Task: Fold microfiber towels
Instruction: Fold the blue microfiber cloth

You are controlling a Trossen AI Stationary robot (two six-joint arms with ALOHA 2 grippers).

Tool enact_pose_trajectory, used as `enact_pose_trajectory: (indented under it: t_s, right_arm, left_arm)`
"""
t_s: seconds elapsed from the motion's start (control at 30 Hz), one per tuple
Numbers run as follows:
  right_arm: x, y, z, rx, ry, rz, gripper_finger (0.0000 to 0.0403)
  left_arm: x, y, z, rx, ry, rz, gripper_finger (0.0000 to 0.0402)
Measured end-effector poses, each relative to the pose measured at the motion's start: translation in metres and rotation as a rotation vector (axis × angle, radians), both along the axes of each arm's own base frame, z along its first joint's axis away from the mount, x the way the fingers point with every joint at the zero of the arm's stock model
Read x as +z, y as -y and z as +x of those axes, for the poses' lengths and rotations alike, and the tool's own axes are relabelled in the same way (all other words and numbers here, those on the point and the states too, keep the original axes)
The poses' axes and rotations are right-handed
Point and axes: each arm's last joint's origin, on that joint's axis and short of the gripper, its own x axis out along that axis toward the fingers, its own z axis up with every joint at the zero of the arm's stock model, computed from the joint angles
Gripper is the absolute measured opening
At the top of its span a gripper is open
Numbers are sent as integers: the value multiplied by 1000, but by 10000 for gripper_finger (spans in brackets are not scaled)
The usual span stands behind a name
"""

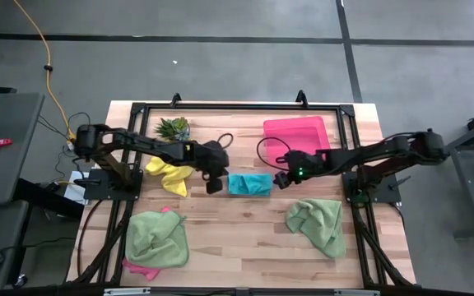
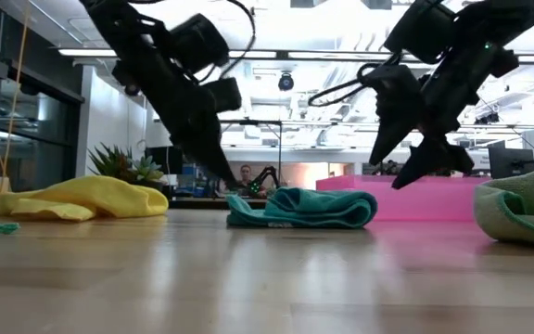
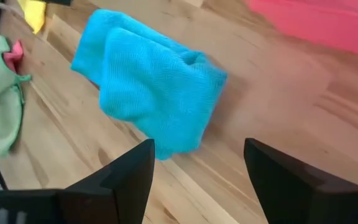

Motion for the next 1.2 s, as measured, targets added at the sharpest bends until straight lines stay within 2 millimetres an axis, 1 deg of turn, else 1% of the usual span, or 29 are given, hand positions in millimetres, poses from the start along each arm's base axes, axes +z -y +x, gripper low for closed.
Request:
enact_pose_trajectory:
  t_s: [0.1, 0.2, 0.33, 0.43, 0.53, 0.8, 1.07, 1.2]
  right_arm:
    - [3, 0, -2, 17, 6, -19, 240]
    - [5, 0, -1, 25, 22, -27, 240]
    - [5, 0, 0, 37, 33, -37, 240]
    - [5, 0, 0, 39, 35, -39, 240]
    - [5, 0, 0, 40, 35, -39, 240]
    - [6, 0, 0, 49, 38, -44, 240]
    - [6, 0, 0, 78, 40, -68, 240]
    - [6, 0, 0, 91, 41, -75, 240]
  left_arm:
    - [9, -1, -8, 43, 106, -3, 0]
    - [14, 0, -16, 94, 203, -27, 0]
    - [12, 5, -26, 145, 318, -76, 0]
    - [9, 11, -29, 156, 379, -104, 0]
    - [5, 14, -31, 162, 406, -120, 0]
    - [5, 17, -30, 161, 408, -105, 0]
    - [6, 17, -30, 126, 401, -47, 0]
    - [11, 19, -25, 95, 390, 7, 0]
